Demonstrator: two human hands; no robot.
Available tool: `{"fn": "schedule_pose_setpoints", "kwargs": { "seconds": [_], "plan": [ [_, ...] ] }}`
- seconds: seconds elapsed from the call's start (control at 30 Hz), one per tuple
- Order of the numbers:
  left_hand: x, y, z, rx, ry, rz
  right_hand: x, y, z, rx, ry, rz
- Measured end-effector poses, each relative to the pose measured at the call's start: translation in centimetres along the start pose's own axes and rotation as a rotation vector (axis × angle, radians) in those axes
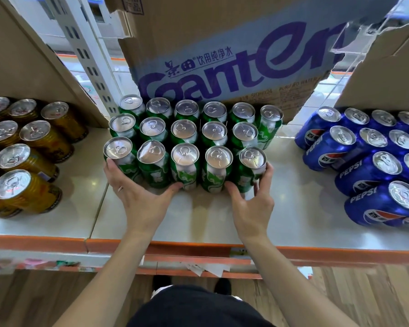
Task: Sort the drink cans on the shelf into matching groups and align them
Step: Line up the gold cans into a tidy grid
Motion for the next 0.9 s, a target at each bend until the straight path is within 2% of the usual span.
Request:
{"fn": "schedule_pose_setpoints", "kwargs": {
  "seconds": [0.13,0.27,0.33,0.4,0.5,0.9],
  "plan": [
    [-0.6,-0.1,-0.6,0.014,0.02,-0.014,1.2,0.4,-0.5,0.089,-0.072,-0.053],
    [-4.7,1.2,-2.4,-0.079,0.306,0.237,4.0,4.1,-1.9,0.185,-0.177,-0.176],
    [-5.9,3.0,-2.2,-0.037,0.477,0.275,3.5,7.1,-1.5,0.278,-0.077,-0.092],
    [-6.3,4.9,-1.7,0.056,0.634,0.262,2.3,10.2,-0.6,0.293,0.066,0.084],
    [-6.3,6.3,-0.5,0.199,0.862,0.314,1.9,11.9,1.3,0.333,0.102,0.197],
    [-5.5,6.4,0.1,0.36,0.918,0.256,2.0,11.3,1.8,0.348,0.037,0.146]
  ]
}}
Point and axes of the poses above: each hand's wrist, its own y-axis towards the middle knuckle, its own z-axis out of the palm, x = y × z, the point moved 9 cm from there along y, towards the middle knuckle, and after that the axes turned 3 degrees about -z, right-handed, at the moved point
